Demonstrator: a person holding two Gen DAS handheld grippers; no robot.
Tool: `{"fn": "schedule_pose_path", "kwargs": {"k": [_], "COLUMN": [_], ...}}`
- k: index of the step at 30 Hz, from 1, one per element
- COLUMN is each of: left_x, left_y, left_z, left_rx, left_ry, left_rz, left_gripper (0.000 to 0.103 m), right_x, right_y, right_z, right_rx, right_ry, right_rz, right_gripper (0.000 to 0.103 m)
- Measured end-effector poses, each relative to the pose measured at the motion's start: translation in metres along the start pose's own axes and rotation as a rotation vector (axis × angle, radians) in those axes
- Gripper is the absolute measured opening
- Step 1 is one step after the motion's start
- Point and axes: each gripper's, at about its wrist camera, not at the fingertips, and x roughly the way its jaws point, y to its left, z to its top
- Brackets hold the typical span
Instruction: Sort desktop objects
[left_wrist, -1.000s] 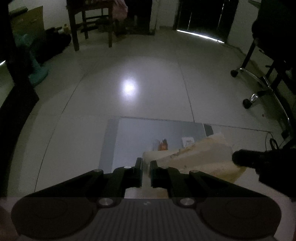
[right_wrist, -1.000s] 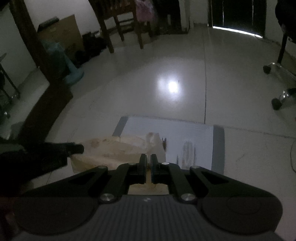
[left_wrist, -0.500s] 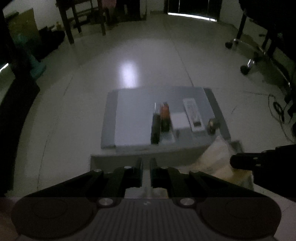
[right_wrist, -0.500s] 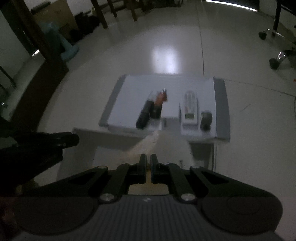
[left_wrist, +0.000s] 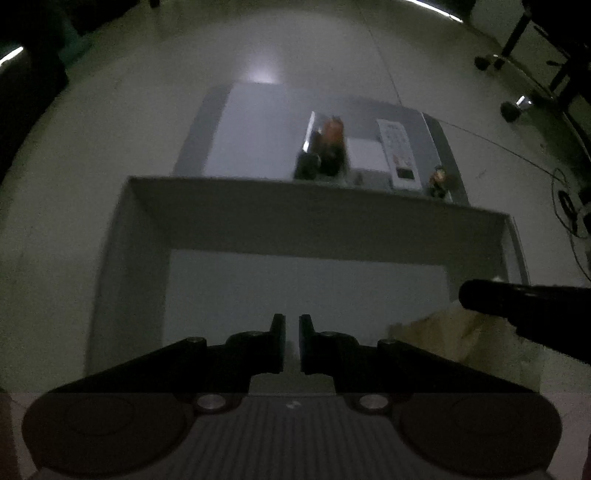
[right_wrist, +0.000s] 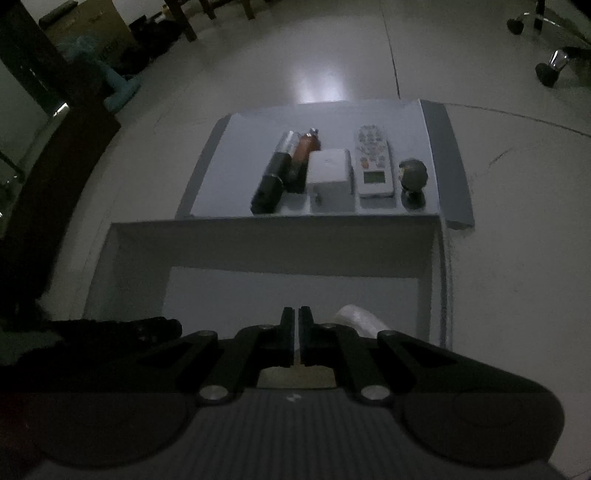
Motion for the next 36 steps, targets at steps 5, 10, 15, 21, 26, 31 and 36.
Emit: {"fn": "schedule_pose_path", "kwargs": {"k": [5, 10, 15, 21, 26, 31, 36], "left_x": [0.005, 0.006, 0.014, 0.013, 0.017, 0.017, 0.017], "left_y": [-0.005, -0.013, -0.010, -0.003, -0.006, -0.006, -0.003], "left_z": [-0.005, -0.021, -0.027, -0.029, -0.034, -0.037, -0.037], "left_rx": [0.039, 0.108, 0.095, 0.080, 0.087, 0.081, 0.067], "left_ry": [-0.015, 0.016, 0.057, 0.064, 0.068, 0.076, 0.075], "left_rz": [-0.038, -0.073, -0.079, -0.084, -0.100, -0.096, -0.089], "left_gripper": [0.006, 0.007, 0.007, 0.007, 0.007, 0.007, 0.007], "right_x": [0.000, 0.003, 0.024, 0.022, -0.017, -0.048, -0.021], "right_y": [-0.009, -0.008, -0.002, -0.014, -0.006, 0.030, 0.053], "right_z": [-0.003, 0.002, 0.016, 0.022, 0.009, -0.010, -0.041], "right_rx": [0.004, 0.038, 0.037, 0.016, -0.099, -0.286, -0.497], "right_ry": [-0.043, -0.064, -0.048, 0.013, 0.033, -0.040, 0.027], "right_rz": [0.033, 0.065, 0.072, 0.014, -0.052, -0.242, -0.402], "right_gripper": [0.004, 0.004, 0.004, 0.017, 0.097, 0.101, 0.099]}}
